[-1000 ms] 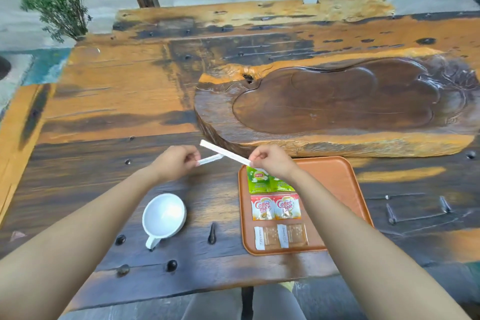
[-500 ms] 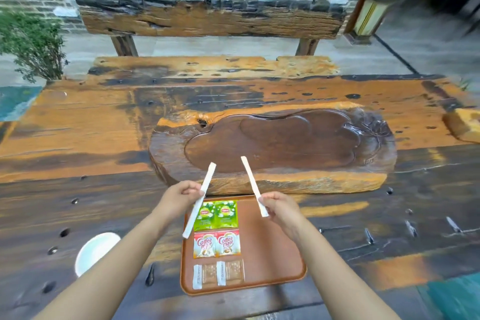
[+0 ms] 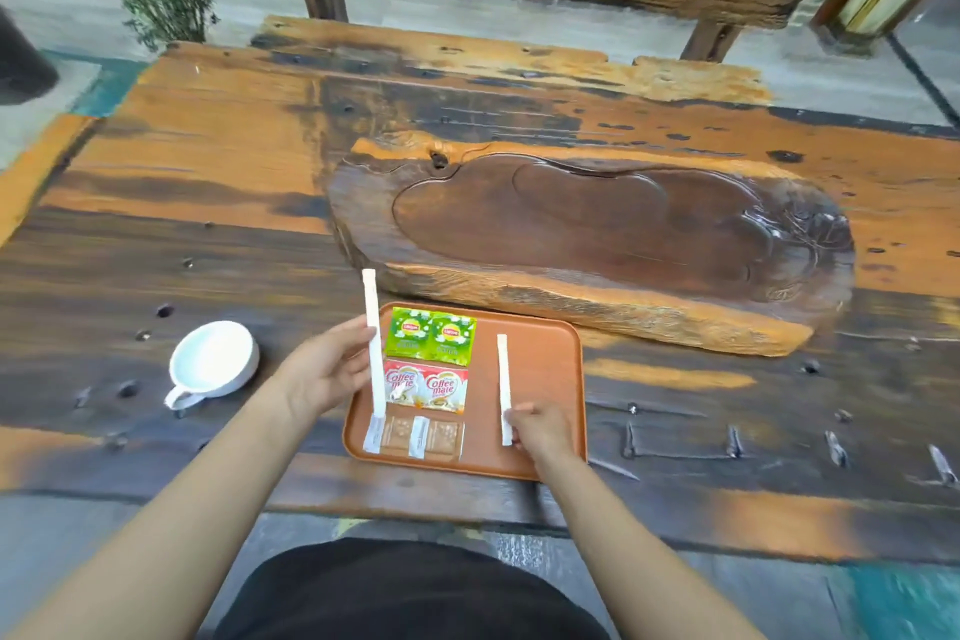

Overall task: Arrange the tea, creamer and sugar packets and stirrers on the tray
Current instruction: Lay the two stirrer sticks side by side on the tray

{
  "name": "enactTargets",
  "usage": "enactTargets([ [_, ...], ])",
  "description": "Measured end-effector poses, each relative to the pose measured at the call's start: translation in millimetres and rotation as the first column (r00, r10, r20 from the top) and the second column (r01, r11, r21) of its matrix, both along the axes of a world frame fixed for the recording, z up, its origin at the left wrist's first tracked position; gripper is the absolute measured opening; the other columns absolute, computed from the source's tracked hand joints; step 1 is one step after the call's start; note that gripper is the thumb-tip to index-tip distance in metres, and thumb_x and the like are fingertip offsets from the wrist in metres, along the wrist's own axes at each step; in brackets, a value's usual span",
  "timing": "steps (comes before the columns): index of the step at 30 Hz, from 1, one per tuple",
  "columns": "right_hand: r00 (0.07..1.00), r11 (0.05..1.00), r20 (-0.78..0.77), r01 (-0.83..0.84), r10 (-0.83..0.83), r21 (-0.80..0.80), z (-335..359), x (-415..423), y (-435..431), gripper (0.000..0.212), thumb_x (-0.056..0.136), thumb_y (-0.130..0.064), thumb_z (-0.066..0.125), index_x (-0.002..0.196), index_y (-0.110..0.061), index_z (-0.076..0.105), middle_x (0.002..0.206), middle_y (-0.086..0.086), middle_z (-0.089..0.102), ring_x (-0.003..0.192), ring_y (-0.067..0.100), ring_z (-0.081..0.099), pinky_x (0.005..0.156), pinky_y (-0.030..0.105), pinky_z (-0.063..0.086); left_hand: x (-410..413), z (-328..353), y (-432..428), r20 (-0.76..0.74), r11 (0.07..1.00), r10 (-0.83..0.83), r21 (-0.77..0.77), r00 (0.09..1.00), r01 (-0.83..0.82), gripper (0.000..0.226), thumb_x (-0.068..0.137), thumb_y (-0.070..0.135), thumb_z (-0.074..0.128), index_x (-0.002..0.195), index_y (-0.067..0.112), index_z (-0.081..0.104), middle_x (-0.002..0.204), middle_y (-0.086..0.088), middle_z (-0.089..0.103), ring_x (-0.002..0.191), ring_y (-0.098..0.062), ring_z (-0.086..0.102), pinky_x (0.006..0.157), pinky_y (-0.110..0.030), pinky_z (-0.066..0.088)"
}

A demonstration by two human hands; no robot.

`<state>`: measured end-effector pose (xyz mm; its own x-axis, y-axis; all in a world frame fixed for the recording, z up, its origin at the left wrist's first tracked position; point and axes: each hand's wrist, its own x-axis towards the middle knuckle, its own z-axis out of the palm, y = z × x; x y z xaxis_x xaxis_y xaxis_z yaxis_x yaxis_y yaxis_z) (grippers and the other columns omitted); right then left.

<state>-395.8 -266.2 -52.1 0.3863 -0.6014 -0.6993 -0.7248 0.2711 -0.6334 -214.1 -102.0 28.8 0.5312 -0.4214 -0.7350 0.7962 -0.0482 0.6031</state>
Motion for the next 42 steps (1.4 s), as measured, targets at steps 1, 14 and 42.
enactTargets([
  [1, 0.999, 0.999, -0.028, -0.022, 0.021, -0.04, -4, 1, 1, 0.007, 0.08, -0.008, 0.06, 0.073, -0.011, 0.06, 0.071, 0.013, 0.061, 0.066, 0.023, 0.054, 0.065, 0.028, 0.044, -2, -1, 2, 0.001, 1.0, 0.003, -0.001, 1.0, -0.003, 0.025, 0.091, 0.003, 0.044, 0.089, 0.019, 0.062, 0.057, 0.003, 0.073, 0.051, -0.007, 0.069, 0.05, -0.022, 0.057],
  [14, 0.876, 0.799, -0.316, -0.469, 0.365, -0.376, -6, -1, 0, 0.025, 0.09, -0.022, 0.052, 0.108, -0.007, 0.057, 0.109, 0.013, 0.065, 0.099, 0.031, 0.061, 0.075, 0.031, 0.046, -21, -5, 3, 0.031, 0.999, 0.004, 0.047, 1.0, -0.005, 0.023, 0.091, 0.002, 0.044, 0.094, 0.017, 0.062, 0.058, 0.001, 0.074, 0.053, -0.009, 0.07, 0.05, -0.022, 0.057],
  [42, 0.721, 0.462, -0.216, -0.613, 0.658, -0.641, -28, -17, 1, 0.041, 0.089, -0.018, 0.054, 0.129, -0.016, 0.046, 0.119, 0.002, 0.047, 0.114, 0.021, 0.039, 0.094, 0.031, 0.035, -45, -17, -45, -0.037, 0.984, -0.108, 0.141, 0.993, 0.112, 0.018, 0.087, 0.0, 0.053, 0.089, 0.016, 0.06, 0.083, -0.001, 0.063, 0.075, -0.013, 0.059, 0.069, -0.026, 0.05],
])
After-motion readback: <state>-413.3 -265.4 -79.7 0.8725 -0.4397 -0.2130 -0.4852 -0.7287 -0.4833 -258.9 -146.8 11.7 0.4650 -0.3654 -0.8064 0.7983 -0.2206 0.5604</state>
